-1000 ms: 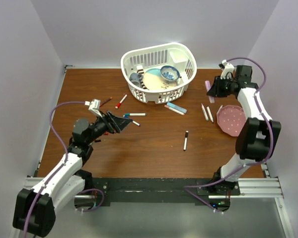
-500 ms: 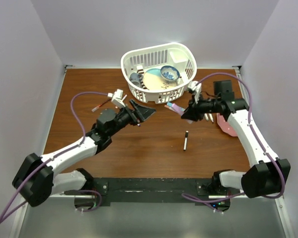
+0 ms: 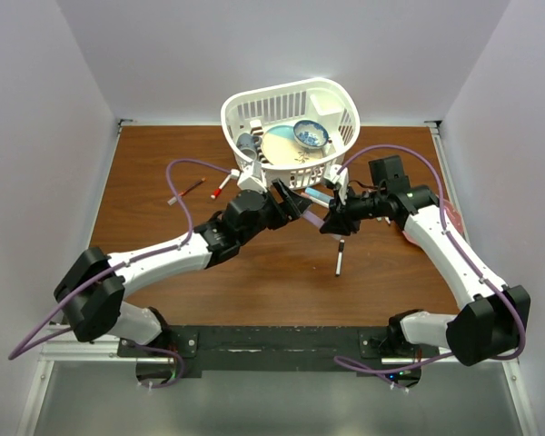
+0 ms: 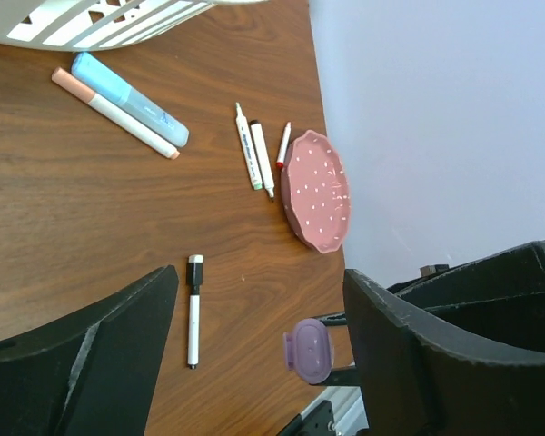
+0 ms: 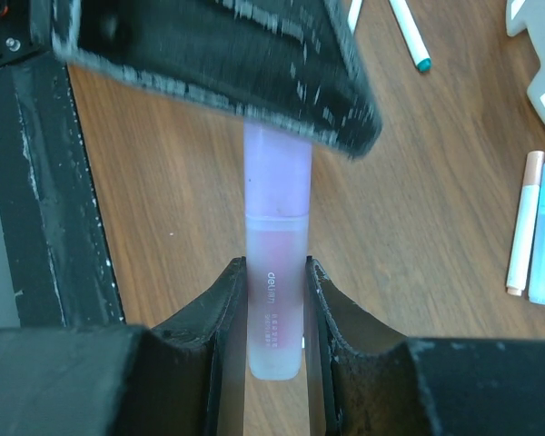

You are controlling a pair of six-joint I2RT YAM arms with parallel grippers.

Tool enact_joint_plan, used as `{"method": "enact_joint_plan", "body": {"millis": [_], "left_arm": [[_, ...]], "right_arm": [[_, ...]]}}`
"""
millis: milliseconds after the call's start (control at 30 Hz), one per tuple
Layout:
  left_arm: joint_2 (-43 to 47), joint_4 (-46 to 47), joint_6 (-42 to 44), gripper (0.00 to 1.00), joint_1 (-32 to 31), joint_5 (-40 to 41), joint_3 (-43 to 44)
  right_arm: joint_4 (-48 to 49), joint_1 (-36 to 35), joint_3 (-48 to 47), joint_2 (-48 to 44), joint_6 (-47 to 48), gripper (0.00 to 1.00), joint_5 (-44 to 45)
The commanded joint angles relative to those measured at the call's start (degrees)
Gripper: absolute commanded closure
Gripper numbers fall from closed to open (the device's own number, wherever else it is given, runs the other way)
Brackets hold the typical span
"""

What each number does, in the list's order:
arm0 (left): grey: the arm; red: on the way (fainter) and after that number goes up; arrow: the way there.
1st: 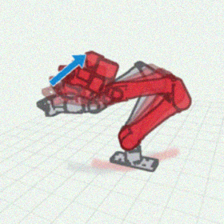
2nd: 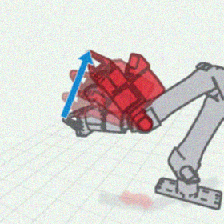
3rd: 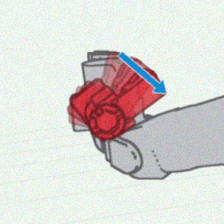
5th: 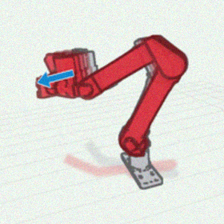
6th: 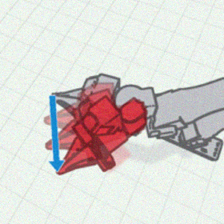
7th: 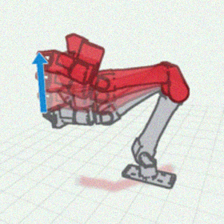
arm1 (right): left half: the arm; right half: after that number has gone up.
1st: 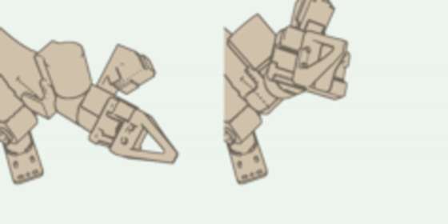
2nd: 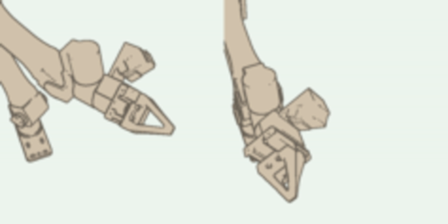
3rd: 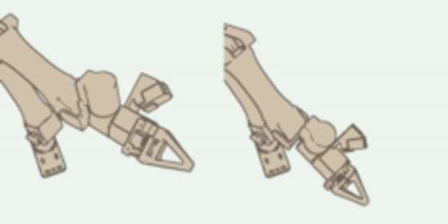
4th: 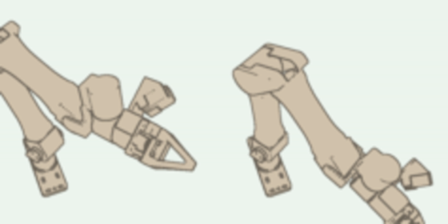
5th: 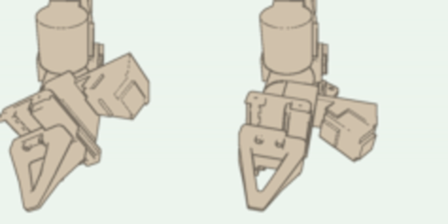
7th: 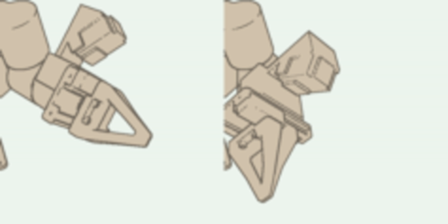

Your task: Open the pen caps

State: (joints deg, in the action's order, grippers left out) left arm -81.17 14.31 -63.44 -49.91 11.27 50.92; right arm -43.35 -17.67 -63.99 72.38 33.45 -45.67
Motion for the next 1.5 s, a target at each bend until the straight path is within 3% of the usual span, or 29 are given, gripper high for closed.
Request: {"method": "enact_joint_plan", "body": {"millis": [0, 133, 233, 300, 333, 467, 567, 600, 733, 767, 867, 1000, 1133, 1300, 1467], "left_arm": [[-0.8, -2.1, 1.2, 0.24, -2.3, 5.4, 4.8], [-2.8, -1.4, 0.2, 0.30, -4.0, 5.9, 5.5], [-4.3, -2.0, 0.1, 0.42, -4.8, 6.0, 6.7], [-4.8, -2.5, 0.3, 0.55, -5.2, 6.2, 7.8], [-4.8, -2.6, 0.3, 0.57, -5.2, 6.4, 7.9], [-3.8, -2.7, 1.3, 0.90, -5.2, 8.3, 7.7], [-2.3, -2.9, 3.5, 1.00, -5.2, 9.9, 7.4], [-1.3, -2.7, 4.1, 1.00, -5.2, 10.4, 7.3], [1.9, 2.6, 9.5, 1.00, -5.2, 10.4, 3.2], [3.0, 4.0, 10.9, 1.00, -5.1, 8.9, 2.4], [4.3, 11.2, 16.5, 1.00, -5.0, 2.4, -0.6], [5.1, 21.0, 21.4, 1.00, -4.9, -4.1, -4.1], [4.9, 24.9, 23.3, 1.00, -4.8, -7.7, -5.2], [4.8, 26.8, 27.0, 1.00, -4.8, -10.1, -5.4], [5.8, 30.4, 34.9, 1.00, -2.6, -17.1, -7.0]], "right_arm": [[3.0, -0.3, 0.4, 0.0, -1.5, 1.00, 0.2], [4.8, -0.3, 0.9, 0.1, -3.4, 1.00, 0.9], [5.7, -0.3, 1.1, 0.1, -4.6, 1.00, 1.3], [6.8, -0.3, 1.4, 0.0, -5.8, 1.00, 1.4], [7.1, -0.3, 1.7, -0.2, -6.2, 1.00, 1.3], [7.1, -0.3, 1.8, 0.3, -6.3, 0.99, 0.0], [6.2, -0.3, 1.8, 0.3, -5.2, 0.93, -1.3], [5.9, -0.2, 1.9, 0.3, -4.9, 0.90, -1.9], [5.0, -0.3, 2.2, 0.7, -3.9, 0.61, -4.8], [4.9, -0.3, 2.3, 1.2, -3.8, 0.51, -6.6], [5.1, -0.3, 2.7, 2.1, -3.0, 0.37, -11.7], [8.8, -0.8, 4.8, 2.2, -5.1, 0.35, -16.1], [12.1, -1.0, 5.5, 3.1, -9.4, 0.35, -20.7], [14.7, -1.0, 6.2, 4.0, -13.5, 0.47, -25.4], [14.5, -0.9, 6.8, 5.1, -14.5, 0.49, -31.4]]}}
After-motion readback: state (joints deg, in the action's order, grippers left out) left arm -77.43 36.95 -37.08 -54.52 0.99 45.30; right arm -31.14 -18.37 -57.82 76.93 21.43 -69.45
